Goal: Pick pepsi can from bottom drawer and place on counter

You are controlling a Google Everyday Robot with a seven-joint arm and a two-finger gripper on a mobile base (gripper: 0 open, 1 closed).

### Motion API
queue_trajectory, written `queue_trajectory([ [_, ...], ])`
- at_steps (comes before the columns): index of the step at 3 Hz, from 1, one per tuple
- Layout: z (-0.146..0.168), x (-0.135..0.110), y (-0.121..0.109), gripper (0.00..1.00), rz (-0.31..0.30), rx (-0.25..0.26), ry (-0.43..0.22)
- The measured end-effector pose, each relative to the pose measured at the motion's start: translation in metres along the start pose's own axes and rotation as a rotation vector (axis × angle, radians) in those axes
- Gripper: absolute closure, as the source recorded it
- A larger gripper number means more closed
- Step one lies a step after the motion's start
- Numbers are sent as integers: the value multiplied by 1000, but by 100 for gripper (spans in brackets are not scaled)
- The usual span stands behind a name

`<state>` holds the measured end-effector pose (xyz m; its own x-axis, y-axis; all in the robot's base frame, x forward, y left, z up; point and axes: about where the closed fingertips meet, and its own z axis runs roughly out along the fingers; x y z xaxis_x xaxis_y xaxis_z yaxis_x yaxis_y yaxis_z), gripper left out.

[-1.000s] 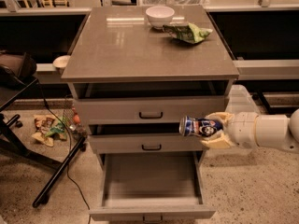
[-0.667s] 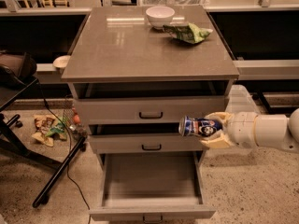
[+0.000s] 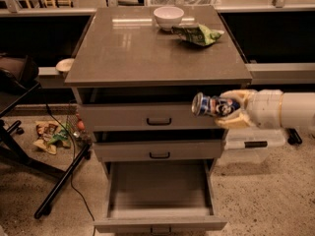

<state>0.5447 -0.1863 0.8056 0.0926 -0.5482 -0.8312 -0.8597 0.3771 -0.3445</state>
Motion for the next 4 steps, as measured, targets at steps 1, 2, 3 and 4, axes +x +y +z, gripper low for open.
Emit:
queue_trajectory([
  [1,-19,-41,-51,100,-32,46,-86],
  [2,-19,-41,-51,100,-32,46,-86],
  [3,-3,-51,-72,100,-39,43,-70],
  [4,27,-68,-108,100,-56,14,-37],
])
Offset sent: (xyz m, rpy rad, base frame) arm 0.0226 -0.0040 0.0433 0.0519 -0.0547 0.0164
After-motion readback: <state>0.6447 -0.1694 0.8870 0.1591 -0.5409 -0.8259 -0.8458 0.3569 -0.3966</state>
